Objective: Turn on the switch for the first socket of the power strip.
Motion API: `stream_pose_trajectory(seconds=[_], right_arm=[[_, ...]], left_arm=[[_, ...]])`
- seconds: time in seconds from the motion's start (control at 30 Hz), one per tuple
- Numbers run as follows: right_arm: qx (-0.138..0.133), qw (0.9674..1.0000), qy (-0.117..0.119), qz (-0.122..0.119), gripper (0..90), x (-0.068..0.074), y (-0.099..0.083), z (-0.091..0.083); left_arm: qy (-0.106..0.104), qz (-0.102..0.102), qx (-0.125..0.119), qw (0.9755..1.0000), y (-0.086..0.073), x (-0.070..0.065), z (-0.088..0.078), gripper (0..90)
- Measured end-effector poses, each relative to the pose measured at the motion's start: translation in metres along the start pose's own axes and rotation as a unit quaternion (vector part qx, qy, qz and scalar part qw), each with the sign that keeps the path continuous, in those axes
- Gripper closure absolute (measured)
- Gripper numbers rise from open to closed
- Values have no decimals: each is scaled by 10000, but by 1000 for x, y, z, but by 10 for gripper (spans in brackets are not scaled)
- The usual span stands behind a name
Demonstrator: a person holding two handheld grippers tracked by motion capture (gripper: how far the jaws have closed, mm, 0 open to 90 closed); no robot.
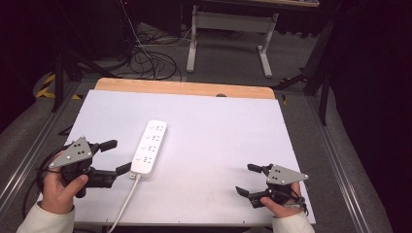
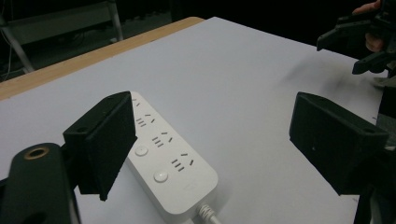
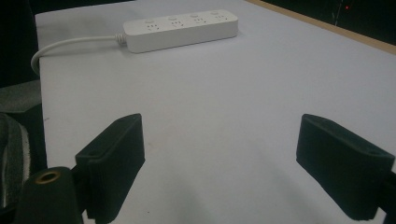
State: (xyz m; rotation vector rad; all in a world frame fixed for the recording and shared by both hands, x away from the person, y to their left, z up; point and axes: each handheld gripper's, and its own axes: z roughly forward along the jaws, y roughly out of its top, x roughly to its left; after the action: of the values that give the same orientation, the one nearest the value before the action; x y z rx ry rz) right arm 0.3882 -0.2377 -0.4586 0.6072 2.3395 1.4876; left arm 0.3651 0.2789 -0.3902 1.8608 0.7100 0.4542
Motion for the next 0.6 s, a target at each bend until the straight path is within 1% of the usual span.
stream_pose_trajectory(seconds=[0.07, 0.17, 0.3, 0.4, 0.43, 0.6], right_arm=[[3, 10000, -6, -4, 159, 0, 0, 0], [-3, 10000, -21, -7, 159, 0, 0, -1], [-6, 10000, -22, -12, 159, 0, 0, -1], [3, 10000, -20, -4, 159, 0, -1, -1], [0, 10000, -29, -1, 159, 0, -2, -2], [-14, 10000, -42, 3, 159, 0, -2, -3]], left_arm=[[-10, 30, -49, 10000, -5, 2, -4, 145], [8, 87, -23, 10000, -12, 2, -7, 137], [97, 108, 2, 9999, -23, 3, -13, 129], [172, 9, -34, 9998, -31, 3, -17, 116], [181, 18, -44, 9998, -33, 4, -18, 115], [240, -137, -19, 9996, -49, 4, -22, 111]])
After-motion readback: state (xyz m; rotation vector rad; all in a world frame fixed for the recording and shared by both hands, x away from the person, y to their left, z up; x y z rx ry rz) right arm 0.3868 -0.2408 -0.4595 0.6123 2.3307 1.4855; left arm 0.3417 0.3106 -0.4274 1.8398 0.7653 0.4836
